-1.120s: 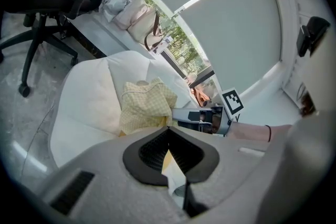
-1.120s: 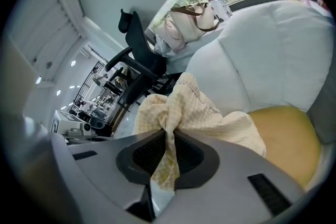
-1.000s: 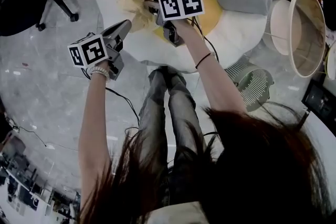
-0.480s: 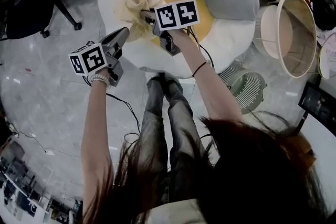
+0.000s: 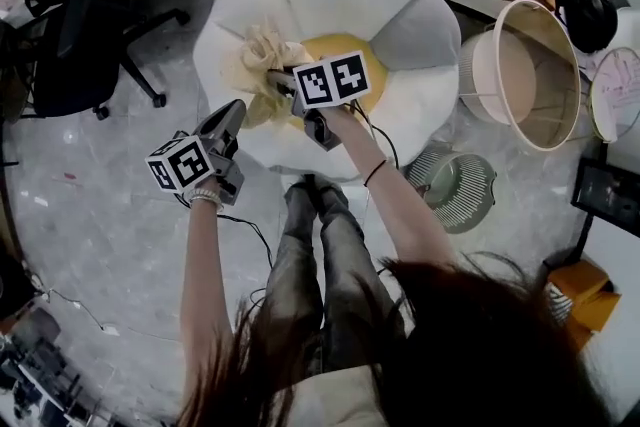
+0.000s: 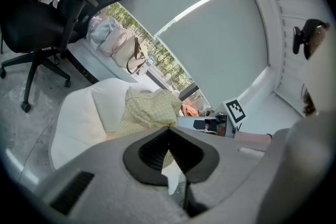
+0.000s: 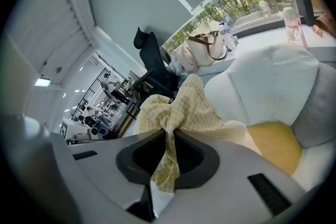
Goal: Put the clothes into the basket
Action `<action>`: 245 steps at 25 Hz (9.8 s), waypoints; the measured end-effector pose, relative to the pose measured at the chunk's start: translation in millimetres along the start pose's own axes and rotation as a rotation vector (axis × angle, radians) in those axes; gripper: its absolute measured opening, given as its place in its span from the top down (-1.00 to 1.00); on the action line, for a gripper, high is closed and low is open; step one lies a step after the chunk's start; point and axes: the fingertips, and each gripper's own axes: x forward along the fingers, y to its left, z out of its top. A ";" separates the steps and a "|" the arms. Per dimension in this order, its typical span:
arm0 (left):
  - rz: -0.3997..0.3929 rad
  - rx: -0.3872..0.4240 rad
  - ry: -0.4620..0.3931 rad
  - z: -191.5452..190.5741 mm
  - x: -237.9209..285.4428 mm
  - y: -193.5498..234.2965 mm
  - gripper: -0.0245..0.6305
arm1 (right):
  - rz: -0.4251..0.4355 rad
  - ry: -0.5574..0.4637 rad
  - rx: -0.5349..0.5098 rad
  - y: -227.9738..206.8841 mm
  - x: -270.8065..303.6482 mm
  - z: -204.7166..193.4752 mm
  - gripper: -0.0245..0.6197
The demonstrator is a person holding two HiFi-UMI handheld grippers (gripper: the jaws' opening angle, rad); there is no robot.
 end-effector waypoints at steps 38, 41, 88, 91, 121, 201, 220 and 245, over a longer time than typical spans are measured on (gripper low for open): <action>-0.286 0.277 -0.077 75.9 -9.2 -210.1 0.89 | -0.120 -0.361 0.064 49.6 -195.4 66.0 0.78; -0.314 0.286 -0.063 79.6 -2.7 -216.5 0.89 | -0.141 -0.389 0.074 46.3 -206.1 67.9 0.78; -0.496 0.401 0.125 -68.8 77.5 -412.2 0.89 | -0.277 -0.617 0.254 -40.5 -443.1 -49.5 0.78; -0.505 0.415 0.141 -83.3 84.4 -425.2 0.89 | -0.284 -0.633 0.264 -46.9 -458.8 -59.0 0.78; -0.774 0.553 0.504 -220.4 164.1 -552.2 0.89 | -0.516 -0.862 0.461 -111.0 -616.0 -162.6 0.78; -0.876 0.634 1.147 -443.4 248.8 -556.5 0.89 | -0.832 -0.738 1.018 -236.8 -639.4 -407.7 0.54; -0.881 0.624 1.136 -440.0 228.4 -556.5 0.89 | -0.780 -0.864 0.990 -210.1 -642.1 -384.4 0.60; -0.962 0.575 1.003 -408.1 175.5 -594.0 0.89 | -0.723 -1.198 0.830 -113.6 -680.8 -328.7 0.85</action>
